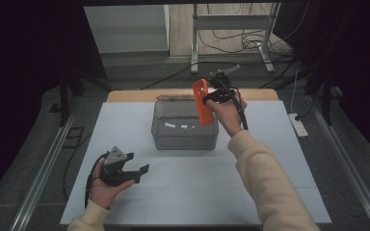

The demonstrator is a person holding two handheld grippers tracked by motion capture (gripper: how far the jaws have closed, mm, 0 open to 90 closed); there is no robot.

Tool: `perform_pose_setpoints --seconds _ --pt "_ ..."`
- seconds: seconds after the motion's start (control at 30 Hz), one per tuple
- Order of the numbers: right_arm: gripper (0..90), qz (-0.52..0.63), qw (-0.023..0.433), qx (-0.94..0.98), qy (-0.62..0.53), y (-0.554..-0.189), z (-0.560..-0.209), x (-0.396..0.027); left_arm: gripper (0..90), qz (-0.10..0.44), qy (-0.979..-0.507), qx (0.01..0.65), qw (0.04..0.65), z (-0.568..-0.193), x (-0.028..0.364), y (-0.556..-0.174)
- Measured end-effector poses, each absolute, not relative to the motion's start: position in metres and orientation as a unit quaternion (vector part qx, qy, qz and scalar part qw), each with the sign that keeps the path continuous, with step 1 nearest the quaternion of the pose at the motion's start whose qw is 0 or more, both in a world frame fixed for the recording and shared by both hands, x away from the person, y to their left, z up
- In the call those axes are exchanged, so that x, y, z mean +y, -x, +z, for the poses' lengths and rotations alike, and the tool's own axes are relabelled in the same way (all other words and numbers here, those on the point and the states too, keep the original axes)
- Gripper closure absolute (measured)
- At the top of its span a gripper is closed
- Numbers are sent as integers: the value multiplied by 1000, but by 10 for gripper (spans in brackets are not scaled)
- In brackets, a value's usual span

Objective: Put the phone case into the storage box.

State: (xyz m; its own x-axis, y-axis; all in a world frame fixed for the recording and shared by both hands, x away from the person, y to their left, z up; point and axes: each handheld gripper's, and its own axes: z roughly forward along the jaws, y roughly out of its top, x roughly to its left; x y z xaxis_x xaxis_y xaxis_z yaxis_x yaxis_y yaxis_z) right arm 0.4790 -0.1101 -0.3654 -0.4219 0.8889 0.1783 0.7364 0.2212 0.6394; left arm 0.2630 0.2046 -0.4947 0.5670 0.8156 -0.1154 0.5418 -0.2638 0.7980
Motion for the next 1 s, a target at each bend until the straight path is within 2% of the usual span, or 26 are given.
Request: perform_pose_setpoints --seconds 1.0 --pt "791 291 98 772 -556 -508 -347 -106 232 162 -777 438 423 -495 206 -264"
